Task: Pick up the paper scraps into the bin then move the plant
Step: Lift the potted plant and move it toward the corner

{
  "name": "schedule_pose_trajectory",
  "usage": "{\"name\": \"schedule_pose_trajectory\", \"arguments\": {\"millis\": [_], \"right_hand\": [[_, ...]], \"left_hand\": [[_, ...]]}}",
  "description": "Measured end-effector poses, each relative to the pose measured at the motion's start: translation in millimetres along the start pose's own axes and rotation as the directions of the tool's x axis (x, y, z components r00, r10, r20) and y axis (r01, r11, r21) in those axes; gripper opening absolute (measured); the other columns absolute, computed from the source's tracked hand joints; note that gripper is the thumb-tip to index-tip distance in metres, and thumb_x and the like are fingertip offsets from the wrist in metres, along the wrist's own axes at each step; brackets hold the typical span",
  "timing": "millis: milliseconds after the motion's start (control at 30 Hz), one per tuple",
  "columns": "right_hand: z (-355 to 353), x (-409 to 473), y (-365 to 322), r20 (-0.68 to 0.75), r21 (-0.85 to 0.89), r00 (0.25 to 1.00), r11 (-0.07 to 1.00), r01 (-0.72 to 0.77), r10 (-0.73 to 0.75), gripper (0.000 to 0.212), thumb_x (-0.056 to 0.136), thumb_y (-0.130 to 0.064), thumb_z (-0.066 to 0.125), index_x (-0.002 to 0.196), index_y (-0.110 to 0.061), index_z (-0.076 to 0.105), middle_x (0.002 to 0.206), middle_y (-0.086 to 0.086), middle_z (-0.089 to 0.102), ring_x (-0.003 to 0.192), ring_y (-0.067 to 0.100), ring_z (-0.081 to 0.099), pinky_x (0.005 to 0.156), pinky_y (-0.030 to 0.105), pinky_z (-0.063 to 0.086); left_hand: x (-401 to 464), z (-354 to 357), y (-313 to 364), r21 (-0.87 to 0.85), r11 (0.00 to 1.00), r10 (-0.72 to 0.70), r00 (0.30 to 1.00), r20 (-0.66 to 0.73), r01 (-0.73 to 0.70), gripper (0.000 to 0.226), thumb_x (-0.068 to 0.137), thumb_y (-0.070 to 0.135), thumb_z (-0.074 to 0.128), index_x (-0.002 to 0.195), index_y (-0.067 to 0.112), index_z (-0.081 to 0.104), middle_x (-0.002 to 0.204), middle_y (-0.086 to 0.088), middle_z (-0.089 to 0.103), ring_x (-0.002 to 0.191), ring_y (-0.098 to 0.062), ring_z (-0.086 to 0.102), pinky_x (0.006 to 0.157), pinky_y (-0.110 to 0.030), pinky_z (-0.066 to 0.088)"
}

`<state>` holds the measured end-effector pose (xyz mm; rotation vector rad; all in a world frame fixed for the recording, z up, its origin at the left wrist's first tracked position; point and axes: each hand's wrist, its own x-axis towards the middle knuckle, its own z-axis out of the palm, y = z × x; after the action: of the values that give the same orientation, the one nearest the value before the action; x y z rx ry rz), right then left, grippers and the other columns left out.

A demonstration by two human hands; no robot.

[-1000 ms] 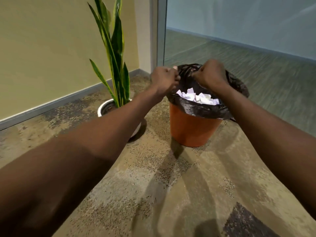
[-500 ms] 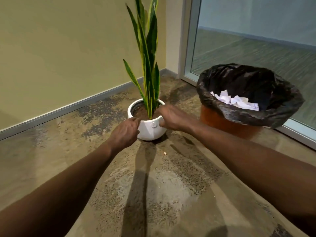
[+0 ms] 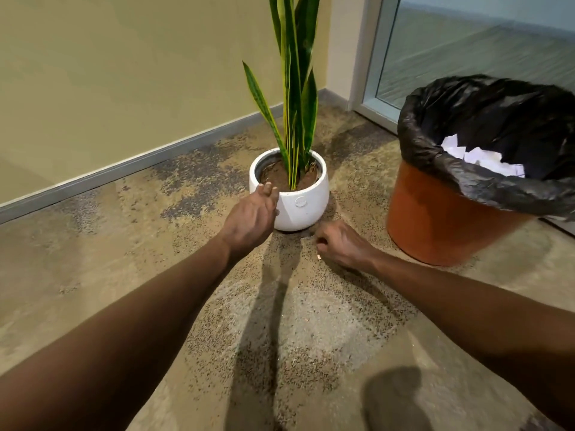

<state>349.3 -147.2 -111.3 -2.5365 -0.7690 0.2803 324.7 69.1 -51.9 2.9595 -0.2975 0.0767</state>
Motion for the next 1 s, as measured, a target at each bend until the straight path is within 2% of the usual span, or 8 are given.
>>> {"name": "schedule_pose_trajectory", "arguments": {"millis": [100, 200, 333, 467, 533, 667, 900, 1000], "right_hand": [[21, 3, 16, 0.108, 0.014, 0.987, 0.993, -0.118, 0.116, 0.014, 0.091, -0.001, 0.063, 0.082, -0.009, 0.071, 0.091, -0.003, 0.068, 0.078, 0.013, 0.065, 0.072, 0.029, 0.056], [36, 6, 21, 0.118, 0.02, 0.974, 0.981, -0.195, 0.191, 0.022, 0.088, -0.001, 0.064, 0.068, -0.01, 0.064, 0.079, 0.005, 0.065, 0.076, 0.02, 0.066, 0.071, 0.038, 0.056], [41, 8, 22, 0.08, 0.097, 0.961, 0.957, -0.272, 0.265, 0.016, 0.091, -0.002, 0.056, 0.083, -0.007, 0.069, 0.092, 0.012, 0.067, 0.087, 0.024, 0.065, 0.083, 0.042, 0.058], [39, 7, 15, 0.106, 0.13, 0.945, 0.938, -0.322, 0.31, 0.03, 0.092, -0.007, 0.036, 0.068, -0.016, 0.052, 0.071, 0.012, 0.049, 0.067, 0.02, 0.045, 0.057, 0.041, 0.044], [38, 3, 11, 0.128, 0.111, 0.945, 0.942, -0.316, 0.301, 0.029, 0.094, -0.013, 0.03, 0.067, -0.02, 0.039, 0.067, 0.005, 0.036, 0.064, 0.018, 0.037, 0.055, 0.035, 0.034], [28, -7, 5, 0.127, 0.074, 0.961, 0.963, -0.257, 0.247, 0.031, 0.1, -0.01, 0.031, 0.069, -0.017, 0.036, 0.067, 0.002, 0.036, 0.059, 0.017, 0.038, 0.052, 0.034, 0.037], [-31, -19, -29, -0.17, 0.04, 0.977, 0.991, -0.126, 0.131, 0.031, 0.101, -0.007, 0.038, 0.072, -0.014, 0.047, 0.074, 0.005, 0.055, 0.06, 0.015, 0.052, 0.053, 0.03, 0.053], [-78, -22, -48, -0.358, -0.049, 0.934, 0.998, -0.041, 0.02, 0.04, 0.1, -0.006, 0.041, 0.064, -0.023, 0.038, 0.064, -0.003, 0.045, 0.054, 0.009, 0.043, 0.048, 0.023, 0.038]], "left_hand": [[-7, 9, 2, -0.023, 1.0, -0.014, 1.0, -0.026, 0.013, 0.052, 0.107, 0.021, 0.024, 0.156, 0.007, 0.01, 0.164, -0.012, 0.007, 0.151, -0.025, 0.01, 0.122, -0.034, 0.012], [-10, 15, 0, -0.049, 0.999, -0.018, 0.999, -0.044, 0.016, 0.052, 0.107, 0.02, 0.02, 0.156, 0.008, 0.006, 0.164, -0.011, 0.001, 0.152, -0.022, 0.003, 0.121, -0.03, 0.005], [-6, 15, 1, -0.002, 0.999, -0.032, 0.998, -0.044, 0.032, 0.053, 0.105, 0.011, 0.018, 0.156, 0.006, 0.006, 0.164, -0.012, 0.001, 0.152, -0.024, 0.004, 0.118, -0.028, 0.002], [-6, 12, 2, 0.035, 0.999, -0.03, 1.0, -0.008, 0.03, 0.056, 0.102, 0.007, 0.02, 0.156, 0.005, 0.004, 0.164, -0.014, 0.001, 0.152, -0.025, 0.004, 0.116, -0.028, 0.001], [-6, 9, 4, 0.053, 0.998, -0.044, 0.999, 0.021, 0.043, 0.058, 0.101, 0.007, 0.021, 0.155, 0.004, 0.002, 0.164, -0.016, 0.0, 0.152, -0.027, 0.004, 0.12, -0.032, 0.005], [-17, 6, 11, 0.167, 0.985, 0.039, 0.999, 0.03, -0.043, 0.059, 0.102, 0.011, 0.023, 0.152, -0.006, -0.003, 0.16, -0.028, -0.002, 0.151, -0.035, 0.003, 0.12, -0.038, 0.003], [-24, -4, 38, 0.084, 0.987, 0.143, 0.989, -0.033, -0.14, 0.061, 0.101, 0.008, 0.03, 0.154, -0.004, 0.002, 0.162, -0.025, 0.0, 0.152, -0.032, 0.002, 0.122, -0.035, 0.001], [-10, -19, 63, -0.1, 0.985, 0.125, 0.985, -0.119, -0.138, 0.057, 0.102, 0.007, 0.032, 0.155, -0.001, 0.012, 0.162, -0.021, 0.01, 0.151, -0.031, 0.01, 0.122, -0.036, 0.009]]}}
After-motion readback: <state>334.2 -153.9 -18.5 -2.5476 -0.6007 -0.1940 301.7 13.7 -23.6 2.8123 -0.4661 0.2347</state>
